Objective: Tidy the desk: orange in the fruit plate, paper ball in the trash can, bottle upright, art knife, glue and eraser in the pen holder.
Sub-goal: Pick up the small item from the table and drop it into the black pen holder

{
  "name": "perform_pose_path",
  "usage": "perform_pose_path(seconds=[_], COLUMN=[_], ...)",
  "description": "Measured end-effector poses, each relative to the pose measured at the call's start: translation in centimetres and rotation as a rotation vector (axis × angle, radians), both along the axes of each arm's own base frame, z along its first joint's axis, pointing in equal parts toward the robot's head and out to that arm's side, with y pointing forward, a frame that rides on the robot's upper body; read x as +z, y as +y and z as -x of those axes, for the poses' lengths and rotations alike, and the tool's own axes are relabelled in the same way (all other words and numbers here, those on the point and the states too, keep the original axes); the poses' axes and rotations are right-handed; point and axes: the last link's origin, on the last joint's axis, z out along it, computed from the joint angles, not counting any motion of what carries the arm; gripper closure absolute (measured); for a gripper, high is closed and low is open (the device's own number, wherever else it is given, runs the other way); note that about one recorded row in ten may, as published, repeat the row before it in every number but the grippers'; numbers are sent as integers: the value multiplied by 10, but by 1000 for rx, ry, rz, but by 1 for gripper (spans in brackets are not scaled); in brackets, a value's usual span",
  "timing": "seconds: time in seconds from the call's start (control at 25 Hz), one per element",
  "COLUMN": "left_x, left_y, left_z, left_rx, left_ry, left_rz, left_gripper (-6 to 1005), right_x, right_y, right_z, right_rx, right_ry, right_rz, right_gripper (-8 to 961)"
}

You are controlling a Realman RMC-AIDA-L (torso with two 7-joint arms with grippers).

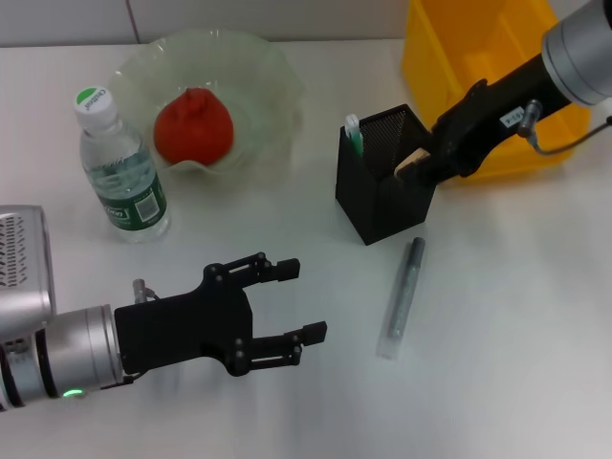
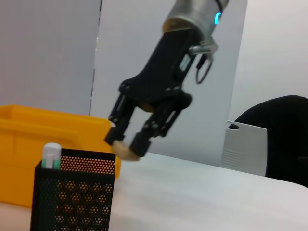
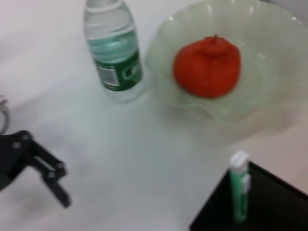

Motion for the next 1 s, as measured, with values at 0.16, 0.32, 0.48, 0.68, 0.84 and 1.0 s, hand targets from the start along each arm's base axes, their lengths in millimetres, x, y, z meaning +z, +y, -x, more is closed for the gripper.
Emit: perform_pose_path(seconds=[0.16,0.32,0.48,0.68,0.84,1.0], left_x=[-1,-2,-2,-3,-3,-3], left_y=[0,0,0,-1,-1,-2], left_z=[-1,-2,-3,-3,-3,-3], left_rx=[-2,-7,-7,-6,-5,2], left_ry=[-2,-3,-7,-8,-9,-13], left_rz=[1,2,3,4,5,10], left_gripper=[197,197,197,197,197,197], right_x=[-1,-3,-6,-12,-15,-15], right_y=[7,12,15,17,18,18], right_z=[-1,1,3,2,1,1], right_rx=[19,39,55,52,50,48], right_ry=[-11,-9,-5,-6,-6,-6], right_rz=[-33,-45,-50,-42,-39,-40], right_gripper=[516,516,516,516,516,517])
